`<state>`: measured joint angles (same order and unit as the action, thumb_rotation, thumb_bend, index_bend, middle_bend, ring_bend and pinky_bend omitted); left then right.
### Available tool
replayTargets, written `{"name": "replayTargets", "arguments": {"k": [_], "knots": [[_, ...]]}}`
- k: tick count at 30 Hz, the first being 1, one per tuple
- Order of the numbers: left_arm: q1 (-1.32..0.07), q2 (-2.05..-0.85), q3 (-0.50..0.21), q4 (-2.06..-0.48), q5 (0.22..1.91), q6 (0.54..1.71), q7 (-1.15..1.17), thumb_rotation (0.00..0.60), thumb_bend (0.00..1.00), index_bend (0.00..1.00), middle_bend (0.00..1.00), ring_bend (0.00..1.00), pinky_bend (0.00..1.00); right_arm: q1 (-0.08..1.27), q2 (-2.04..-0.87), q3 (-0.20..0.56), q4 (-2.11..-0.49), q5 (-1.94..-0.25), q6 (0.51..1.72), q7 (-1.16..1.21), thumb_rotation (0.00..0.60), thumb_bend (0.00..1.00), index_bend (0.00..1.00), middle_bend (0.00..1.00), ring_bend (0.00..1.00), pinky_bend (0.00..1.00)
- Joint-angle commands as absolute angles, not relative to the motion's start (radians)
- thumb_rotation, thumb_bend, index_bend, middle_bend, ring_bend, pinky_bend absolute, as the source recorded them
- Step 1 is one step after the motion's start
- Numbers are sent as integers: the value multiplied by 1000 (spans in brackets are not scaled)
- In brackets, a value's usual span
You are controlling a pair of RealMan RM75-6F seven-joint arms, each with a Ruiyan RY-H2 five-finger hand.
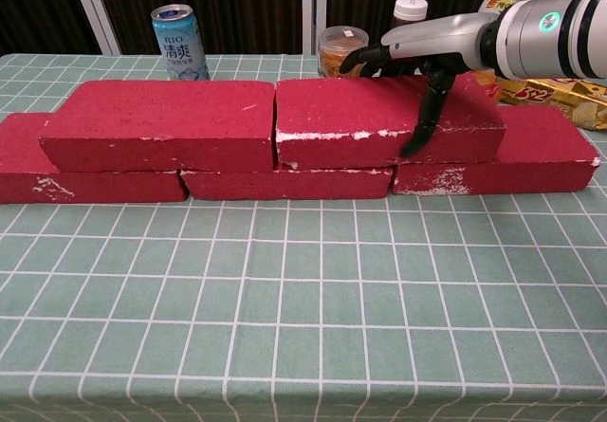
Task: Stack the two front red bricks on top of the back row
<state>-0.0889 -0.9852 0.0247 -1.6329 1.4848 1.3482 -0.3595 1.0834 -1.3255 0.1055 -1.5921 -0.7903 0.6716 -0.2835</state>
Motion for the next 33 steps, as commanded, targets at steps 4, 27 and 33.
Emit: {"name": "replayTargets", "arguments": {"k": [4,27,33], "knots": [[-88,-987,25,-1627,1484,1347,-366,600,0,32,0,0,0,1083,-1325,105,-1593,-789,669,-279,600,0,0,203,136,228],[-87,-984,19,-1623,1477,1349,-375,600,0,31,0,0,0,1055,-1275,131,-1639,-857,657,-186,600,0,0,0,0,0],[-87,-980,13,-1633,1472,1355,-360,600,0,32,0,0,0,999,-1165,148,-1762,-932,731,-159,600,0,0,0,0,0]]}}
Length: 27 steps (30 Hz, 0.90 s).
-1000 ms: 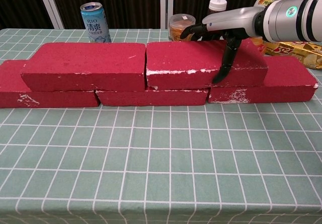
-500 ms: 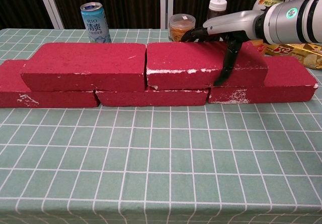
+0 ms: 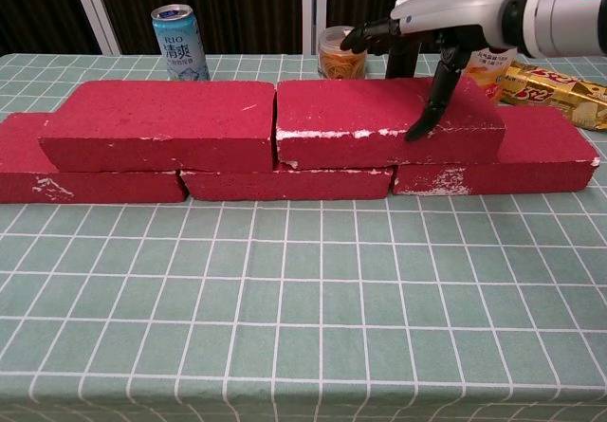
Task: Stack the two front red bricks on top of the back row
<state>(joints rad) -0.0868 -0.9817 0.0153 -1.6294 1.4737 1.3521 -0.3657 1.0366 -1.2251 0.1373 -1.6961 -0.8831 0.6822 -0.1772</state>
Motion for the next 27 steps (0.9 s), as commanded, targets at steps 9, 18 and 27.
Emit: {"name": "replayTargets", "arguments": {"k": [9,18,27], "knots": [[-78,-987,-4,-1655,1458,1391,-295,600,0,31,0,0,0,704,-989,50,-1967,-1265,1150,-206,600,0,0,0,0,0],[-61,-1020,-12,-1619,1476,1442,-281,600,0,31,0,0,0,340,-1006,-121,-1834,-1496,1540,-190,600,0,0,0,0,0],[-22,-1081,-7,-1506,1544,1553,-300,600,0,31,0,0,0,126,-1166,-142,-1565,-1481,1679,-83,600,0,0,0,0,0]]}}
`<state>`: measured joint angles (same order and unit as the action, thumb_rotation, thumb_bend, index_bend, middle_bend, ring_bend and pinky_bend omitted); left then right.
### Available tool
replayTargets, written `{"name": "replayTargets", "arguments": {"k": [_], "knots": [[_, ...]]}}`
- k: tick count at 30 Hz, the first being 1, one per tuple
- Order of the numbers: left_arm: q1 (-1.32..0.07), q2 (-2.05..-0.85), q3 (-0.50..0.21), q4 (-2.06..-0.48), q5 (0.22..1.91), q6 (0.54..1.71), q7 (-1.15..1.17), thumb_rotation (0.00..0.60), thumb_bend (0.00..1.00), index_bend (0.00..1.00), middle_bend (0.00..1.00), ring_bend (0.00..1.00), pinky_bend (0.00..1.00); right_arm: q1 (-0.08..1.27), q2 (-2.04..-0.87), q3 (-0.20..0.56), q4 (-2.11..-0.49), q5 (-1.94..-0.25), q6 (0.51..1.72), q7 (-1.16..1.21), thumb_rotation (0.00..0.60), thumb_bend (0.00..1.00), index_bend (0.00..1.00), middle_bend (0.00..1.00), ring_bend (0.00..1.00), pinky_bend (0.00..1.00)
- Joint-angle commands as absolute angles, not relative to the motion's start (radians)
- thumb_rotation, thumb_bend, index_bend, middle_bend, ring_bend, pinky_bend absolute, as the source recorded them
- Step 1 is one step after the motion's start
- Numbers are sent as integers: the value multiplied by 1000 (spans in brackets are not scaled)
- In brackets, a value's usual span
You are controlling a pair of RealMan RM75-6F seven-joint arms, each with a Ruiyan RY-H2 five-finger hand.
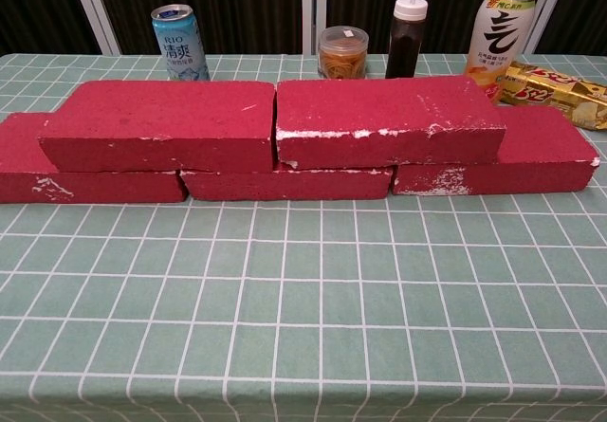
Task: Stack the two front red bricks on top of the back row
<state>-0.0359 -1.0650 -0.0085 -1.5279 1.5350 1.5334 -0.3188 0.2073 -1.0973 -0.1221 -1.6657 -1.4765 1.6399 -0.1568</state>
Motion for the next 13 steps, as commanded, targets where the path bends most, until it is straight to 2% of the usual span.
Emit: {"name": "replayTargets", "arguments": {"k": [1,6,13], "knots": [[-19,-1085,-6,-1502,1544,1558,-291,600,0,31,0,0,0,116,-1176,-140,-1545,-1478,1679,-62,600,0,0,0,0,0],[-8,-1118,-7,-1465,1538,1573,-218,600,0,31,0,0,0,80,-1220,-114,-1444,-1464,1666,12,600,0,0,0,0,0],[-9,-1141,0,-1458,1537,1556,-195,600,0,31,0,0,0,60,-1224,-90,-1421,-1489,1661,46,600,0,0,0,0,0]]}}
